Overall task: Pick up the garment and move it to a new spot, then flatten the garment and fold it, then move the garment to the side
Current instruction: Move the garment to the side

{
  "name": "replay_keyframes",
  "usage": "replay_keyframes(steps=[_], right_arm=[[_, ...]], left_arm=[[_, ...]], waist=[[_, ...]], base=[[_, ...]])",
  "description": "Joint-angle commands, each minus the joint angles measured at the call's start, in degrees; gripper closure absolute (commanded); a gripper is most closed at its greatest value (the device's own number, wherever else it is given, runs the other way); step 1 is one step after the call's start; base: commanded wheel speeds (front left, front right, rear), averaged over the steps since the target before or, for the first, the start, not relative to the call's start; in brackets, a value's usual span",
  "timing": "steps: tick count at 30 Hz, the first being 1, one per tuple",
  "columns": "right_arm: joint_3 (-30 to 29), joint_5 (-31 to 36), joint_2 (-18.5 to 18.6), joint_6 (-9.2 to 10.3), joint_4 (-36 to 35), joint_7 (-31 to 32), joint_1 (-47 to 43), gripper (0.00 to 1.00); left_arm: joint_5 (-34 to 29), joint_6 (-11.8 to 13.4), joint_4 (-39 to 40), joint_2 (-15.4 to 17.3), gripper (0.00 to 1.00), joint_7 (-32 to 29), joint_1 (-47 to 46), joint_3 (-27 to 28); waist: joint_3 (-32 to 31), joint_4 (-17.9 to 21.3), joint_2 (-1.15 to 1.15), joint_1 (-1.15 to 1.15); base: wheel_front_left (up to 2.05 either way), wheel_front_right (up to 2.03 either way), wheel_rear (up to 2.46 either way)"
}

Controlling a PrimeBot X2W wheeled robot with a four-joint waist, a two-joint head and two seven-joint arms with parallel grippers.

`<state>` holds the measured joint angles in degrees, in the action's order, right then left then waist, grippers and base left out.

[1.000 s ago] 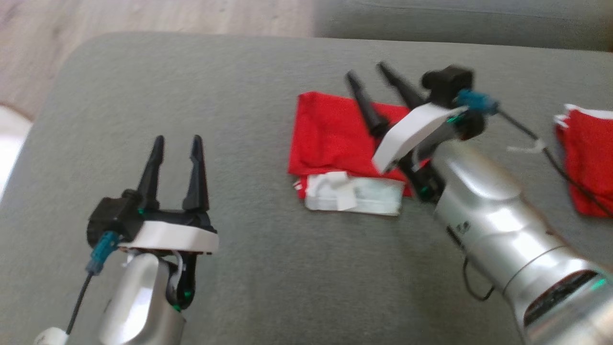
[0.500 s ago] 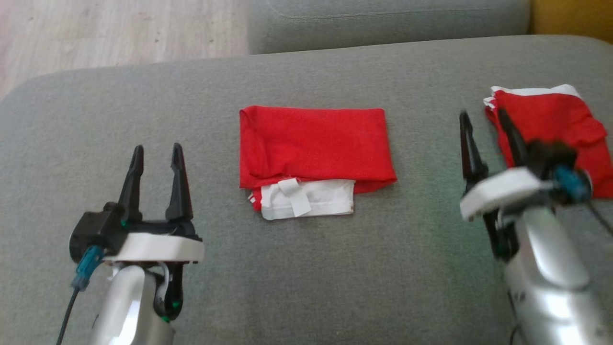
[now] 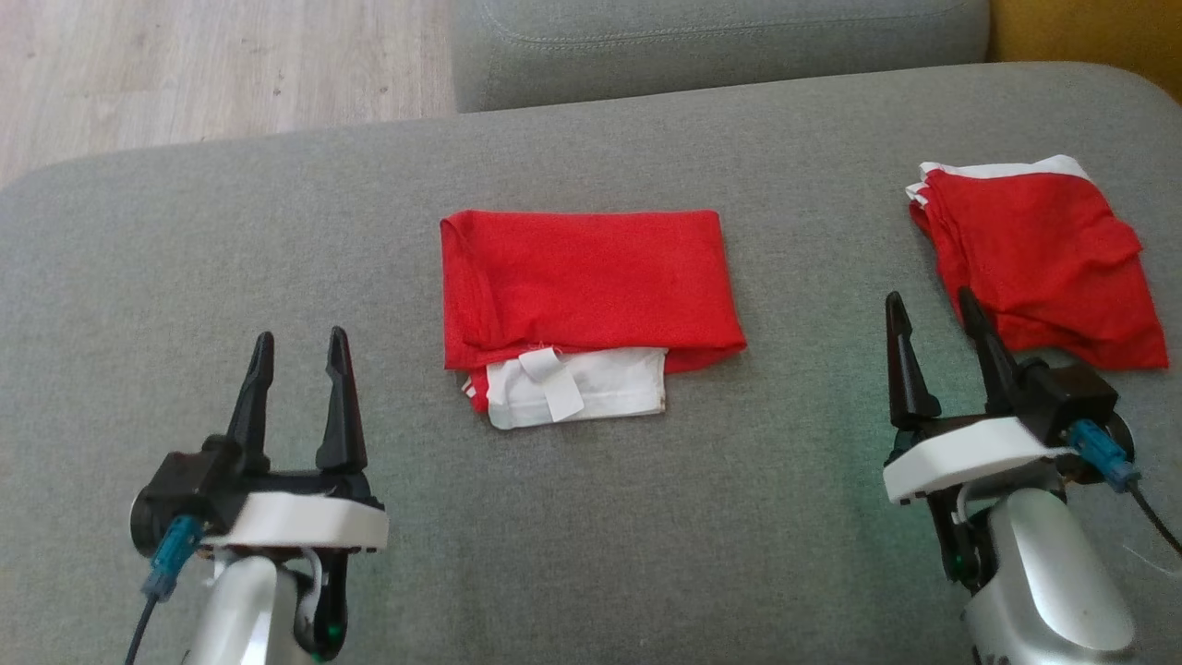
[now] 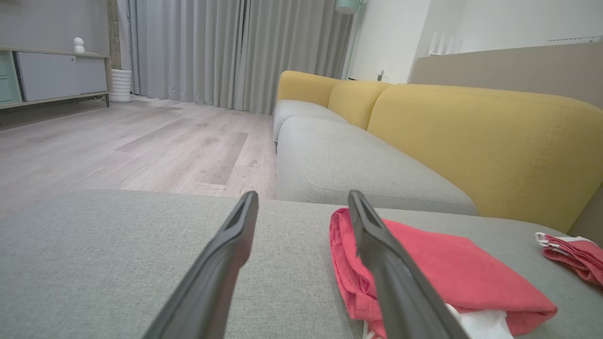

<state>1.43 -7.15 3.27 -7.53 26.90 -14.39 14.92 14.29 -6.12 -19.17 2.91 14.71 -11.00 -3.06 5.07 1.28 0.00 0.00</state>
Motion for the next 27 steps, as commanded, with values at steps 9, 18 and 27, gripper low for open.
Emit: replay_keyframes(steps=[9,18,27], right_arm=[[0.8,0.8,-0.4,0.04,-3.4,1.3,4.1,0.0],[2.4,-0.5,-0.4,0.04,2.2,7.5,10.6,0.0],[5.7,-7.3,-0.4,0.04,15.4,11.7,16.6,0.0]], left_arm=[[-1.3,-0.9,1.6,0.1,0.0,0.3,-4.0,0.3],[-1.0,-1.2,0.9,0.0,0.0,0.3,-7.4,-2.5],[0.5,-1.3,0.0,0.0,0.0,0.3,-8.9,-5.0]], waist=[[2.9,-2.4,0.0,0.0],[7.5,-7.4,0.0,0.0],[9.3,-11.7,0.0,0.0]], base=[[0.0,0.0,0.0],[0.0,0.0,0.0],[0.0,0.0,0.0]])
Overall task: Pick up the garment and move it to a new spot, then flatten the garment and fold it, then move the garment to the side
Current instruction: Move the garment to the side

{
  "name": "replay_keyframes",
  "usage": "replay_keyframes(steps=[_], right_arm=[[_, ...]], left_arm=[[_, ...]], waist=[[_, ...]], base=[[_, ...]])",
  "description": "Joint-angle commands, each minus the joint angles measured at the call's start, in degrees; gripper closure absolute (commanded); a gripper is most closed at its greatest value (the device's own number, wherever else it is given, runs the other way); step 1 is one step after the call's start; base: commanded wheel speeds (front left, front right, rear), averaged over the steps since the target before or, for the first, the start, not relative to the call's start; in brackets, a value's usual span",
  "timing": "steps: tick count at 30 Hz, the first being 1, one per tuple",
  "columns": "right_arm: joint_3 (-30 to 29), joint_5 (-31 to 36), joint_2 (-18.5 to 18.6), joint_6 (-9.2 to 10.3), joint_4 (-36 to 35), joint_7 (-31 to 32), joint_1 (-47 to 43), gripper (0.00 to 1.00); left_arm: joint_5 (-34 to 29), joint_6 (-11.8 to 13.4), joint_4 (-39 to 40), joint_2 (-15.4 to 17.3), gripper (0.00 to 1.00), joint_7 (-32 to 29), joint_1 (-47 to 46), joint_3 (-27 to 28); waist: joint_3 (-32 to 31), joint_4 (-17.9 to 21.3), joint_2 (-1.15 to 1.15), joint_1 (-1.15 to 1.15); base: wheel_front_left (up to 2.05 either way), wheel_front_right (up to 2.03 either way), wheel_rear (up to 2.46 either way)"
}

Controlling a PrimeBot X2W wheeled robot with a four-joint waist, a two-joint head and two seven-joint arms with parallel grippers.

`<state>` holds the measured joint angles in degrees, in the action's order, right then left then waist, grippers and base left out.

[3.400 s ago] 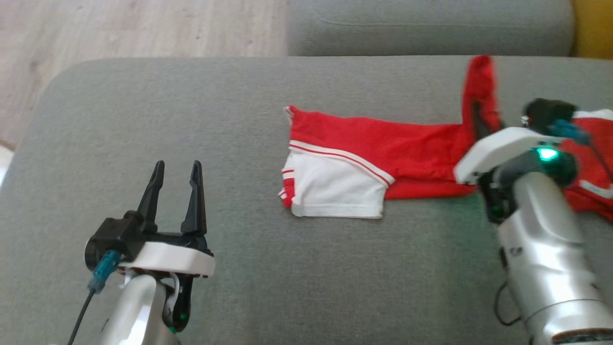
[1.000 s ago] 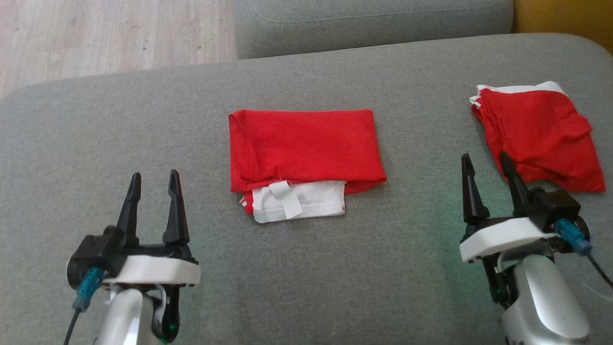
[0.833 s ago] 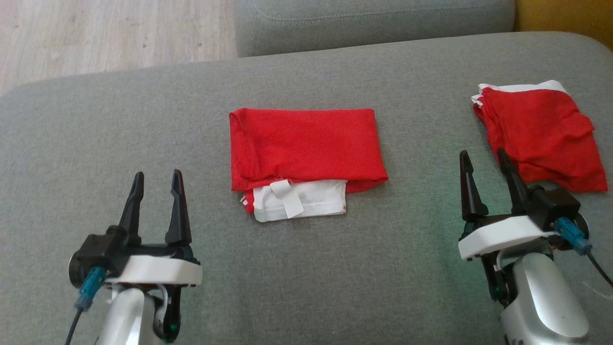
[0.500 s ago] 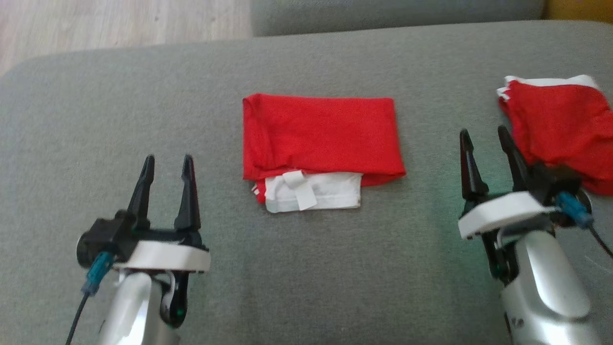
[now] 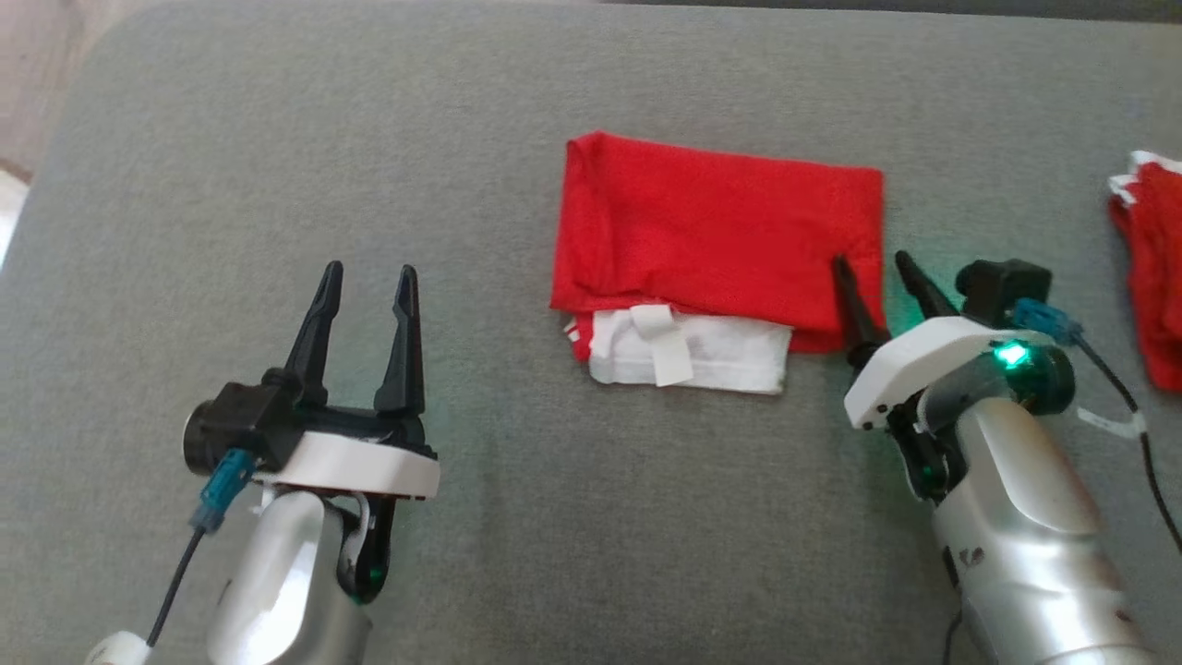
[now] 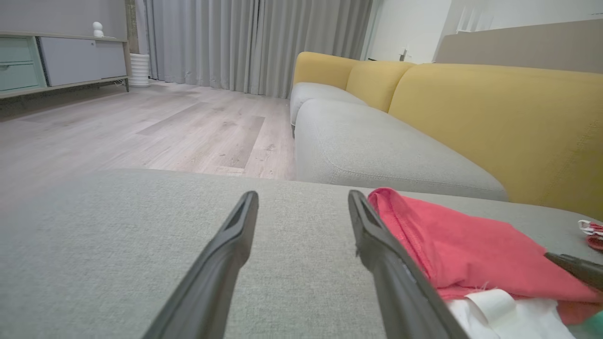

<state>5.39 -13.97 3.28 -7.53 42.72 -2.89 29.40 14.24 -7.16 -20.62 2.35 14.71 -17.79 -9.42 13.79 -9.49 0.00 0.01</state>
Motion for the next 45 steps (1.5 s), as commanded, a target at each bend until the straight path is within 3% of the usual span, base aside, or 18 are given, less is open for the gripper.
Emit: replay_keyframes(steps=[1,6,7,9,10,19,28,36,45], right_arm=[[2.2,-0.8,-0.4,0.04,1.1,0.4,2.7,0.0],[5.3,-1.5,-0.4,0.04,7.7,0.7,5.2,0.0],[5.8,-1.3,-0.4,0.04,8.8,0.4,5.6,0.04],[6.7,-0.4,-0.4,0.04,10.4,-0.6,6.4,0.98],[7.0,0.1,-0.4,0.04,10.8,-1.5,6.8,1.0],[4.5,12.5,-0.4,0.04,11.8,-8.2,9.3,1.0],[0.2,26.2,1.0,0.04,4.0,-8.4,8.6,1.0],[2.7,24.2,10.3,0.04,-3.2,-3.6,9.2,1.0],[4.7,17.0,23.2,0.04,-6.8,2.1,10.0,1.0]], left_arm=[[0.6,-0.3,1.4,0.5,0.0,0.3,-2.1,1.2],[0.9,-0.3,1.1,0.5,0.0,0.3,-2.2,0.8],[0.9,-0.3,1.0,0.5,0.0,0.3,-2.2,0.8],[0.8,-0.3,0.9,0.5,0.0,0.3,-2.1,0.8],[0.7,-0.3,0.8,0.5,0.0,0.3,-2.1,0.9],[-0.1,-0.3,0.9,0.5,0.0,0.3,-1.9,1.0],[0.8,0.2,2.5,0.5,0.0,0.3,-2.4,-3.7],[1.6,1.2,4.1,0.5,0.0,0.3,-4.6,-8.2],[1.2,1.3,4.7,0.5,0.0,0.3,-6.6,-8.8]], waist=[[0.7,-1.3,0.0,-0.01],[1.0,-2.3,0.0,-0.01],[1.0,-2.4,0.0,-0.01],[0.9,-2.4,0.0,-0.01],[0.7,-2.2,0.0,-0.01],[-0.9,1.2,0.0,-0.01],[-2.2,7.8,0.0,-0.01],[-1.1,12.6,0.0,-0.01],[1.7,13.6,0.0,-0.01]], base=[[0.0,0.0,0.0],[0.0,0.0,0.0],[0.0,0.0,0.0],[0.0,0.0,0.0],[0.0,0.0,0.0],[0.0,0.0,0.0],[0.0,0.0,0.0],[0.0,0.0,0.0],[0.0,0.0,0.0]])
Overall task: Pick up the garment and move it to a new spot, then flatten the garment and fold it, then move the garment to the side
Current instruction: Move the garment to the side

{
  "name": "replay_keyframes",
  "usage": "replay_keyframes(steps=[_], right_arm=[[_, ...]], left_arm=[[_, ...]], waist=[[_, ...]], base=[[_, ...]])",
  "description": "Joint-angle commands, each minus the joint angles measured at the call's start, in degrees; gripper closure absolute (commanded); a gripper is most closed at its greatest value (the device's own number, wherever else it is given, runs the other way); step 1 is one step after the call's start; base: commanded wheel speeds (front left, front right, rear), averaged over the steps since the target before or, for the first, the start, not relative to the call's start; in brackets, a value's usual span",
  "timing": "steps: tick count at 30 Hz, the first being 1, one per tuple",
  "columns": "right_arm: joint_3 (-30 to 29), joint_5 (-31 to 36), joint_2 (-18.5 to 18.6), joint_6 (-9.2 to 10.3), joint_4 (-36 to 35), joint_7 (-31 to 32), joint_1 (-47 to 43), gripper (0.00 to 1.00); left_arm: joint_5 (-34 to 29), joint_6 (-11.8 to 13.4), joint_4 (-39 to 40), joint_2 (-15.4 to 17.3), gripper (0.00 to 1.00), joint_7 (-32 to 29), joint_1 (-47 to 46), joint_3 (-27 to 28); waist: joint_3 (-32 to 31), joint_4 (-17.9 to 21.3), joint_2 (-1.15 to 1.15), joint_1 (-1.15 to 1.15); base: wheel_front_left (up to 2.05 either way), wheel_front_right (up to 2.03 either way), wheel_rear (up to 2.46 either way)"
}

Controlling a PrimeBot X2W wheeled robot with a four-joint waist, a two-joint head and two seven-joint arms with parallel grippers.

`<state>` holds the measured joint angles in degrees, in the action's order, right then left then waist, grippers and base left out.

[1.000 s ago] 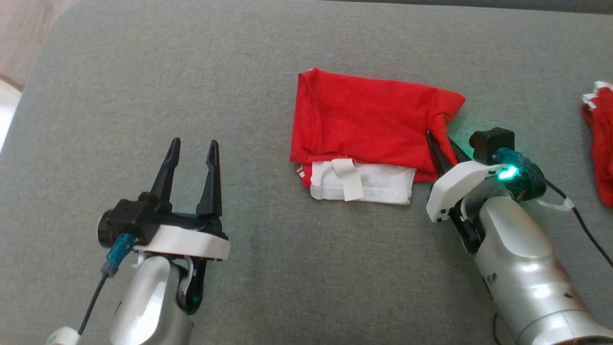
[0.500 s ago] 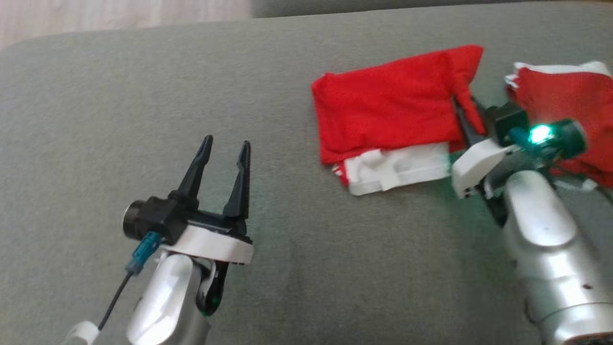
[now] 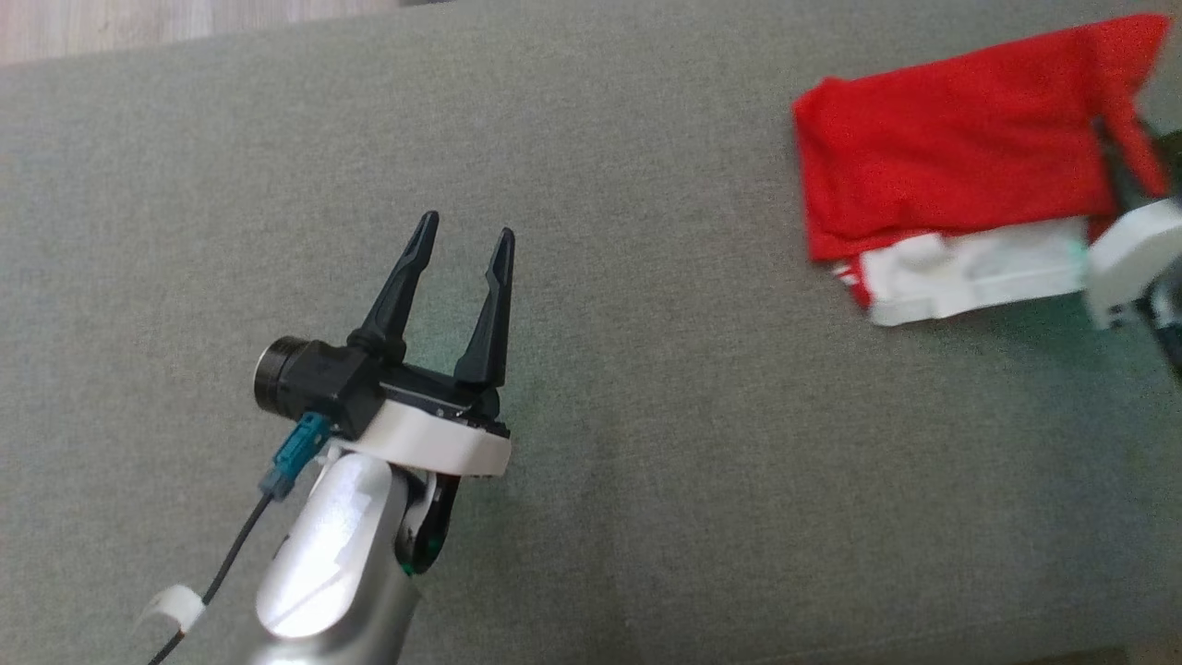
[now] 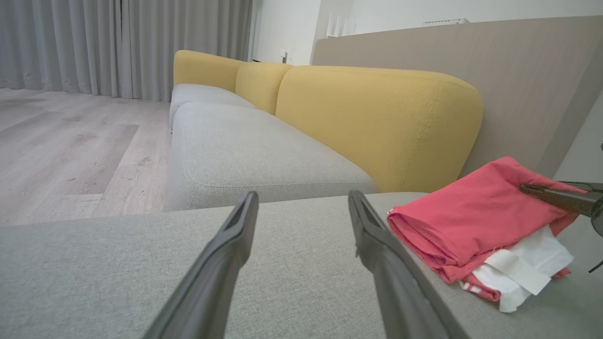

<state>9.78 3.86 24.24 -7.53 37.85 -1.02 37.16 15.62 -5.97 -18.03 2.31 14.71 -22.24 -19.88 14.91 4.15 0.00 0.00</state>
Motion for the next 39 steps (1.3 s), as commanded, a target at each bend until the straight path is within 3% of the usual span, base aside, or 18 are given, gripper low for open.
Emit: replay_keyframes(steps=[1,5,10,18,23,24,25,33,39], right_arm=[[0.0,-1.5,3.4,0.04,-1.9,0.6,2.4,1.0],[-1.9,-2.9,6.4,0.04,-1.0,1.4,3.0,1.0],[-4.4,-2.0,7.7,0.04,-0.2,2.6,3.0,1.0],[-8.9,0.9,8.2,0.04,1.9,5.0,2.4,1.0],[-12.0,2.7,6.5,0.04,3.1,6.7,1.0,1.0],[-12.5,3.2,6.3,0.04,3.0,6.4,1.0,0.86],[-13.1,3.7,6.0,0.04,2.9,5.8,1.0,0.0],[-15.3,6.8,1.7,0.04,0.2,-0.3,1.7,0.0],[-13.8,5.1,-3.7,0.04,-3.6,-4.1,1.6,0.0]], left_arm=[[-0.3,0.1,2.0,0.6,0.0,0.3,-2.3,1.7],[-0.4,-0.2,1.8,0.6,0.0,0.3,-2.8,2.0],[-0.5,-0.5,1.5,0.6,0.0,0.3,-3.2,2.5],[-0.5,-0.8,1.3,0.6,0.0,0.3,-3.1,3.1],[-0.9,-0.9,1.2,0.6,0.0,0.3,-2.4,3.6],[-1.0,-0.9,1.1,0.6,0.0,0.3,-2.4,3.7],[-1.1,-0.9,1.1,0.6,0.0,0.3,-2.5,3.7],[-1.7,-1.1,0.9,0.6,0.0,0.3,-1.8,5.9],[-1.8,-1.0,1.4,0.6,0.0,0.3,0.8,8.8]], waist=[[1.0,-0.2,0.0,0.0],[2.2,-1.0,0.0,0.0],[3.2,-2.2,0.0,0.0],[3.2,-3.2,0.0,0.0],[2.6,-2.7,0.0,0.0],[2.6,-2.6,0.0,0.0],[2.5,-2.5,0.0,0.0],[-0.6,-1.7,0.0,0.0],[-5.1,-1.6,0.0,0.0]], base=[[0.0,0.0,0.0],[0.0,0.0,0.0],[0.0,0.0,0.0],[0.0,0.0,0.0],[0.0,0.0,0.0],[0.0,0.0,0.0],[0.0,0.0,0.0],[0.0,0.0,0.0],[0.0,0.0,0.0]])
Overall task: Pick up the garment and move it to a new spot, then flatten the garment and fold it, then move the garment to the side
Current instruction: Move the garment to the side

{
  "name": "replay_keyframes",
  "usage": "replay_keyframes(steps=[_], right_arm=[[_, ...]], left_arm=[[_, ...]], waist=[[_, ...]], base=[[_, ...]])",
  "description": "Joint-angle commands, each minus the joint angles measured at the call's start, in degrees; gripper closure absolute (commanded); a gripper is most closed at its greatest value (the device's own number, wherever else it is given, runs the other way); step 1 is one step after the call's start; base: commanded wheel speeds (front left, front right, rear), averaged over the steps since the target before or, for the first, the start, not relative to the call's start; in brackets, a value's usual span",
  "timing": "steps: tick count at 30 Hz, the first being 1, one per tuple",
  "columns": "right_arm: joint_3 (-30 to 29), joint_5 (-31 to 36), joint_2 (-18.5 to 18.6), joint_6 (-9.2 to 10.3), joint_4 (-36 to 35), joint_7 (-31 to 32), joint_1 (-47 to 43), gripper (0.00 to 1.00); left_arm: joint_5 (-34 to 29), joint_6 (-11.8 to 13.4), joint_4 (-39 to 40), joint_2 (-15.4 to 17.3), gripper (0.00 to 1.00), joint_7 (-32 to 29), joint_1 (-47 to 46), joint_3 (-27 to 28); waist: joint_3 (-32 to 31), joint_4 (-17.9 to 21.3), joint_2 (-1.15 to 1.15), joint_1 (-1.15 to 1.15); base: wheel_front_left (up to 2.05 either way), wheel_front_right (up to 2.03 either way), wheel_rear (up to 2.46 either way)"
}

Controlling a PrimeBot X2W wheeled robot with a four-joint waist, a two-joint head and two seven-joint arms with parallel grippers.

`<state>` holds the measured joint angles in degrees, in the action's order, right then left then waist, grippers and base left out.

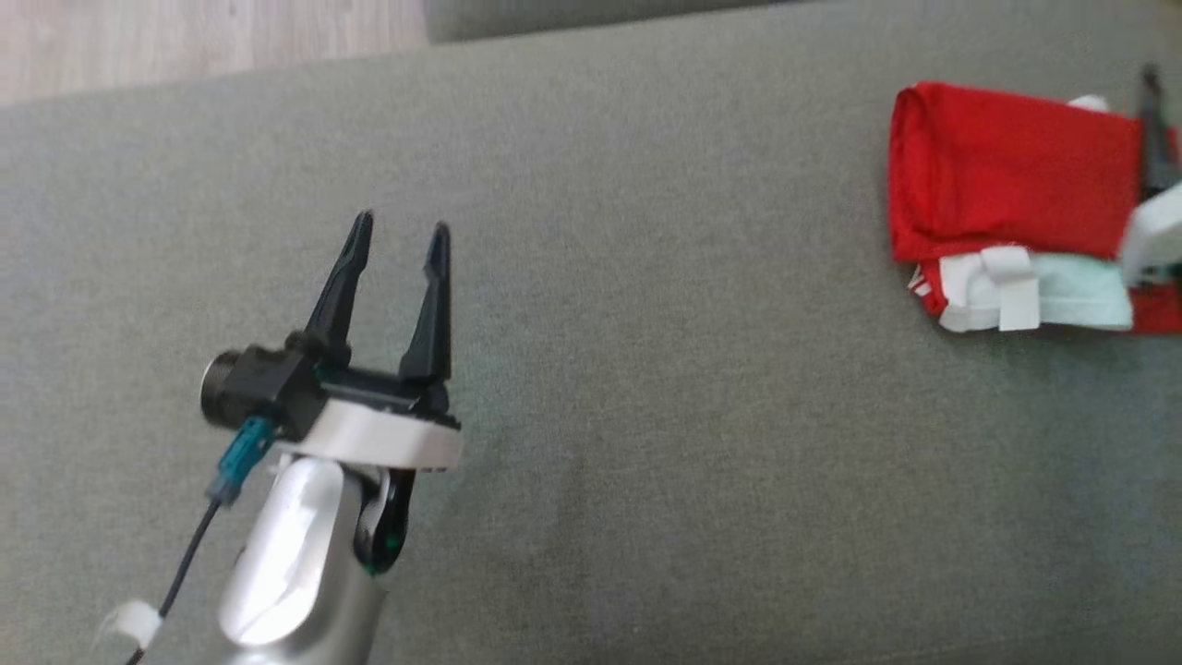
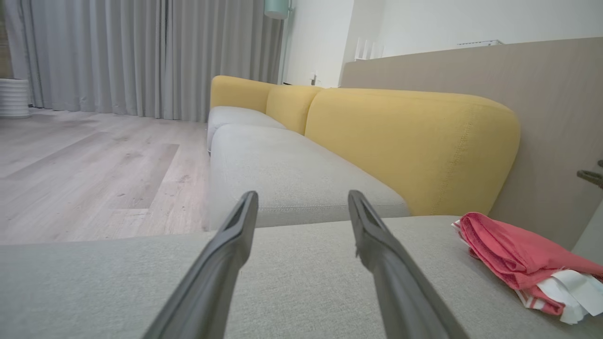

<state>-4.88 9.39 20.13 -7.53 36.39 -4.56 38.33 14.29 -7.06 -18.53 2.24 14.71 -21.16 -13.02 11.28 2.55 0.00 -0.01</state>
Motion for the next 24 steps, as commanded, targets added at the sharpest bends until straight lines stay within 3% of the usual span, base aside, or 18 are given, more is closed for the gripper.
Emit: replay_keyframes(steps=[1,13,24], right_arm=[[1.3,-1.0,-0.5,0.04,-2.9,-1.0,0.3,0.0],[3.4,-8.6,-8.6,0.04,-11.1,-3.7,-4.7,0.0],[3.9,-15.6,-16.8,0.04,-14.4,-4.8,-18.3,0.0]], left_arm=[[-0.6,0.2,2.1,0.7,0.0,0.3,0.2,2.4],[-1.2,0.7,3.7,0.6,0.0,0.3,5.7,6.2],[-2.1,1.4,4.7,0.6,0.0,0.3,10.7,7.5]], waist=[[-2.2,-0.1,0.0,0.01],[-8.7,-2.6,0.0,0.01],[-11.5,-4.3,0.0,0.01]], base=[[0.0,0.0,0.0],[0.0,0.0,0.0],[0.0,0.0,0.0]])
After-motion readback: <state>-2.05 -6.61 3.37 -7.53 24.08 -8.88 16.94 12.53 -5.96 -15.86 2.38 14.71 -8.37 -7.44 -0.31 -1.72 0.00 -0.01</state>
